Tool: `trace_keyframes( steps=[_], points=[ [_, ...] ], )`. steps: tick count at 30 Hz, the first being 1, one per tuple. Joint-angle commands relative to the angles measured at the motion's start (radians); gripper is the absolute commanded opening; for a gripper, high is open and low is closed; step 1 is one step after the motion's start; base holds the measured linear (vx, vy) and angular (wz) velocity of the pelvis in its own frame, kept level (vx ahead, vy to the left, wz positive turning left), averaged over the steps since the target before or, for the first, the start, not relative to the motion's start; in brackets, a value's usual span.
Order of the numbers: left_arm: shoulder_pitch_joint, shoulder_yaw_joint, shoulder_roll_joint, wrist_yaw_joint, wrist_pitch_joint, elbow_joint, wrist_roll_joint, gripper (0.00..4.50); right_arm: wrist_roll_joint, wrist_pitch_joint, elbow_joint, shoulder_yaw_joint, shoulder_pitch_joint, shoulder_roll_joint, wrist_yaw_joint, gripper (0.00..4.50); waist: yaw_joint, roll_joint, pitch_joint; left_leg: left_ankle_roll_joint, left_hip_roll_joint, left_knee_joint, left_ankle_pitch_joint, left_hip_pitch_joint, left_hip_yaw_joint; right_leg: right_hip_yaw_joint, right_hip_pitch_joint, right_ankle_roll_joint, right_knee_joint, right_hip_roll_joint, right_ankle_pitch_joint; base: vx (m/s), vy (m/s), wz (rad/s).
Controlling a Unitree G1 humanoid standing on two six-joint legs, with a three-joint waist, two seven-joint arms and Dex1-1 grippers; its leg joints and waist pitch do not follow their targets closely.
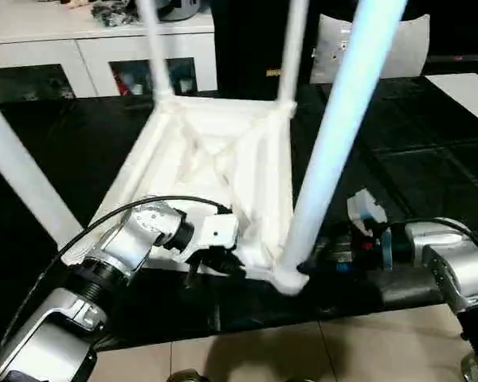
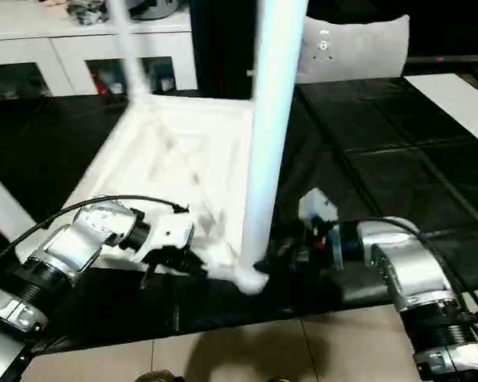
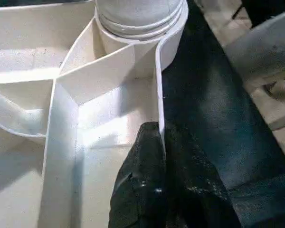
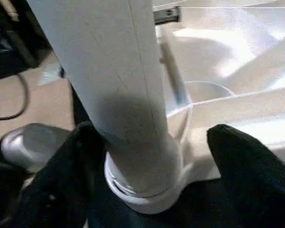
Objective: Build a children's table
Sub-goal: Rotate leg to tighten
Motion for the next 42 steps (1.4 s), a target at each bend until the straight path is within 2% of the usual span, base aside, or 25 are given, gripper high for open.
trace_keyframes(
  steps=[1,2,6,8,12,13,16,21,23,24,26,27,28,29,30,31,32,34,36,38,40,42],
  points=[
    [0.001,-0.045,-0.006,-0.061,-0.02,-0.038,-0.002,0.0,0.021,0.008,-0.025,0.009,0.0,-0.004,0.022,3.44,-0.005,-0.014,-0.067,0.076,0.065,-0.071,-0.188,0.013,-0.017,0.053,0.053,-0.183,-0.067,-0.071,-0.336,0.0,0.0,0.0],
    [0.0,-0.047,-0.005,-0.063,-0.024,-0.036,-0.003,0.0,0.025,0.009,-0.031,0.016,0.004,-0.003,0.029,3.24,-0.003,-0.014,-0.068,0.076,0.065,-0.07,-0.182,0.013,-0.017,0.053,0.053,-0.185,-0.065,-0.071,-0.327,0.0,0.0,0.0],
    [0.0,-0.05,-0.006,-0.064,-0.033,-0.031,-0.004,0.0,0.019,0.0,-0.025,0.028,0.004,0.014,0.029,3.05,-0.001,-0.014,-0.069,0.072,0.064,-0.07,-0.18,0.013,-0.016,0.053,0.053,-0.186,-0.065,-0.072,-0.323,0.0,0.0,0.0],
    [-0.002,-0.05,-0.008,-0.065,-0.036,-0.028,-0.004,0.0,0.017,0.002,-0.021,0.033,0.001,0.024,0.032,2.72,0.0,-0.014,-0.069,0.071,0.064,-0.069,-0.175,0.013,-0.016,0.053,0.053,-0.185,-0.065,-0.071,-0.321,0.0,0.0,0.0],
    [0.0,-0.049,-0.009,-0.066,-0.035,-0.028,-0.003,0.0,0.024,0.01,-0.024,0.039,0.002,0.025,0.043,2.49,0.001,-0.016,-0.07,0.073,0.065,-0.07,-0.168,0.013,-0.017,0.053,0.054,-0.187,-0.062,-0.071,-0.312,0.0,0.0,0.0],
    [0.001,-0.049,-0.009,-0.064,-0.036,-0.027,-0.003,0.0,0.031,0.017,-0.03,0.042,0.004,0.022,0.05,2.28,0.0,-0.017,-0.07,0.073,0.065,-0.069,-0.166,0.012,-0.016,0.053,0.054,-0.186,-0.062,-0.071,-0.31,0.0,0.0,0.0],
    [0.004,-0.046,-0.009,-0.057,-0.03,-0.027,-0.005,0.0,0.036,0.024,-0.037,0.043,0.009,0.016,0.056,2.16,0.001,-0.017,-0.07,0.073,0.064,-0.069,-0.166,0.013,-0.016,0.053,0.054,-0.184,-0.063,-0.072,-0.318,0.0,0.0,0.0],
    [0.025,-0.01,-0.037,-0.024,0.065,-0.061,-0.05,0.0,0.044,0.046,-0.046,0.029,0.026,0.028,0.025,2.05,0.002,-0.017,-0.069,0.072,0.065,-0.069,-0.156,0.011,-0.017,0.053,0.055,-0.184,-0.061,-0.072,-0.316,0.0,0.0,0.0],
    [0.028,0.03,-0.084,0.064,0.144,-0.066,-0.068,0.0,0.016,0.058,-0.023,0.007,0.016,0.077,-0.102,2.04,-0.001,-0.017,-0.068,0.071,0.062,-0.069,-0.164,0.012,-0.015,0.053,0.053,-0.182,-0.065,-0.071,-0.332,0.0,0.0,0.0],
    [0.025,0.051,-0.113,0.115,0.186,-0.063,-0.075,0.0,-0.005,0.06,-0.006,-0.004,0.006,0.105,-0.176,2.04,-0.005,-0.017,-0.065,0.067,0.062,-0.07,-0.174,0.012,-0.014,0.052,0.052,-0.18,-0.066,-0.07,-0.346,0.0,0.0,0.0],
    [0.017,0.082,-0.165,0.211,0.248,-0.056,-0.076,0.0,-0.051,0.085,0.037,-0.026,-0.027,0.166,-0.343,2.04,-0.017,-0.019,-0.059,0.039,0.055,-0.071,-0.221,0.018,-0.018,0.046,0.048,-0.148,-0.083,-0.072,-0.469,0.0,0.0,0.0],
    [0.012,0.094,-0.187,0.254,0.274,-0.052,-0.073,0.0,-0.075,0.098,0.058,-0.035,-0.045,0.194,-0.423,2.02,-0.031,-0.02,-0.057,0.026,0.049,-0.071,-0.237,0.016,-0.02,0.04,0.049,-0.122,-0.09,-0.069,-0.525,0.0,0.0,0.0],
    [0.01,0.098,-0.2,0.28,0.285,-0.05,-0.068,0.0,-0.086,0.113,0.068,-0.043,-0.054,0.214,-0.474,2.02,-0.04,-0.023,-0.055,0.018,0.048,-0.073,-0.241,0.008,-0.024,0.037,0.055,-0.106,-0.089,-0.07,-0.544,0.0,0.0,0.0],
    [0.007,0.101,-0.211,0.303,0.295,-0.048,-0.062,0.0,-0.096,0.127,0.076,-0.05,-0.063,0.233,-0.521,1.99,-0.06,-0.022,-0.054,0.008,0.045,-0.075,-0.262,0.0,-0.03,0.027,0.059,-0.076,-0.094,-0.068,-0.587,-0.056,0.019,-0.17],
    [0.001,0.113,-0.24,0.363,0.32,-0.043,-0.051,0.0,-0.122,0.144,0.087,-0.06,-0.076,0.268,-0.616,1.99,-0.077,-0.024,-0.056,0.005,0.04,-0.069,-0.283,0.002,-0.031,0.021,0.058,-0.047,-0.105,-0.071,-0.627,0.0,0.0,0.0],
    [-0.003,0.122,-0.258,0.401,0.337,-0.042,-0.045,0.0,-0.139,0.145,0.092,-0.065,-0.083,0.287,-0.668,1.99,-0.092,-0.022,-0.057,0.01,0.037,-0.066,-0.289,0.0,-0.033,0.018,0.056,-0.039,-0.111,-0.071,-0.637,0.0,0.0,0.0],
    [-0.009,0.131,-0.281,0.449,0.351,-0.038,-0.035,0.0,-0.158,0.145,0.098,-0.072,-0.09,0.311,-0.729,1.99,-0.098,-0.021,-0.059,0.013,0.037,-0.064,-0.287,0.003,-0.032,0.017,0.054,-0.04,-0.114,-0.073,-0.629,0.0,0.0,0.0],
    [-0.018,0.147,-0.32,0.521,0.371,-0.03,-0.024,0.0,-0.164,0.149,0.108,-0.093,-0.097,0.352,-0.804,1.99,-0.111,-0.02,-0.061,0.03,0.038,-0.064,-0.274,0.0,-0.033,0.015,0.054,-0.058,-0.115,-0.071,-0.577,0.0,0.0,0.0],
    [-0.026,0.154,-0.347,0.561,0.381,-0.029,-0.018,0.0,-0.146,0.132,0.108,-0.112,-0.093,0.379,-0.817,2.53,-0.116,-0.021,-0.063,0.055,0.038,-0.062,-0.265,0.006,-0.027,0.017,0.05,-0.082,-0.113,-0.068,-0.524,0.0,0.0,0.0],
    [-0.029,0.155,-0.356,0.576,0.385,-0.029,-0.008,0.0,-0.134,0.126,0.102,-0.132,-0.088,0.396,-0.836,2.65,-0.113,-0.02,-0.065,0.071,0.041,-0.064,-0.239,0.003,-0.027,0.02,0.053,-0.101,-0.106,-0.067,-0.479,0.0,0.0,0.0],
    [-0.03,0.155,-0.357,0.58,0.389,-0.03,-0.005,0.0,-0.13,0.131,0.098,-0.138,-0.086,0.402,-0.844,2.76,-0.107,-0.015,-0.069,0.079,0.047,-0.065,-0.215,0.005,-0.027,0.025,0.052,-0.126,-0.098,-0.066,-0.413,0.0,0.0,0.0],
    [-0.031,0.145,-0.341,0.575,0.369,-0.026,0.007,0.0,-0.129,0.132,0.079,-0.138,-0.073,0.391,-0.834,2.99,-0.094,-0.012,-0.071,0.09,0.05,-0.065,-0.181,0.002,-0.026,0.03,0.057,-0.155,-0.086,-0.067,-0.342,0.0,0.0,0.0]
  ],
)
